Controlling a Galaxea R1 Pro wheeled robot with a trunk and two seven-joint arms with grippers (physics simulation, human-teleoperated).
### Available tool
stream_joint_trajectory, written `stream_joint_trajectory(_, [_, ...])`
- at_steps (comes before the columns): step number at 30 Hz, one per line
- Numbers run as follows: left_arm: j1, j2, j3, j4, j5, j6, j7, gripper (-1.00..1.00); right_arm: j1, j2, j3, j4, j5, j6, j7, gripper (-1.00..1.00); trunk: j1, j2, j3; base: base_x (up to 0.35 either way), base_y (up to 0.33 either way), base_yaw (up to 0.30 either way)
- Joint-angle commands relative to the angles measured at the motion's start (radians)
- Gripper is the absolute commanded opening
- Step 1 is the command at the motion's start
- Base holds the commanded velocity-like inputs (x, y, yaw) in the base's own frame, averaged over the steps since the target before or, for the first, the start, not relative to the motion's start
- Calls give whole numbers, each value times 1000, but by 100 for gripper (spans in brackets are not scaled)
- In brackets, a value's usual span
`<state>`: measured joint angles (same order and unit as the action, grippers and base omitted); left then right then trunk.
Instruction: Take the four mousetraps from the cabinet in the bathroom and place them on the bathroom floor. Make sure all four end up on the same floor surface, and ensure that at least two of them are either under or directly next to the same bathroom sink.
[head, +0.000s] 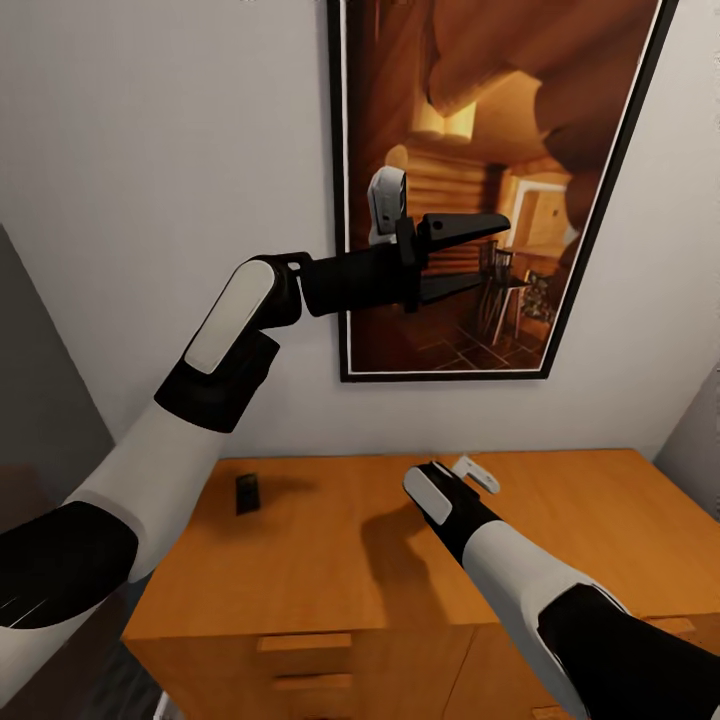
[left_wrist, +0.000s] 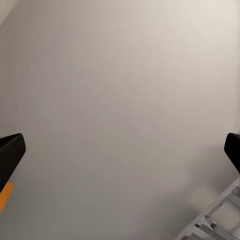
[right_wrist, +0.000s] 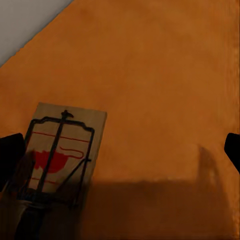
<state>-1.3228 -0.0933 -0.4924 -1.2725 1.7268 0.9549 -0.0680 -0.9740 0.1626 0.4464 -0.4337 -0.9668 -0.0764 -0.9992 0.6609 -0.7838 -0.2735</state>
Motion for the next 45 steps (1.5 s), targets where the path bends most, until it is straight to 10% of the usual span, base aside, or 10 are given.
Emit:
stream_joint_trajectory(1, [-1,0,0,1,-6,2,-7,100,-1,-1,8,0,-10,-8,-4,100,0,-1,-1,-185,0,0])
stream_joint_trajectory(45, [14,20,1,5,-4,2,-8,100,0,-5,7,-2,-10,-8,54,100,0,-1,-1,-60,0,0])
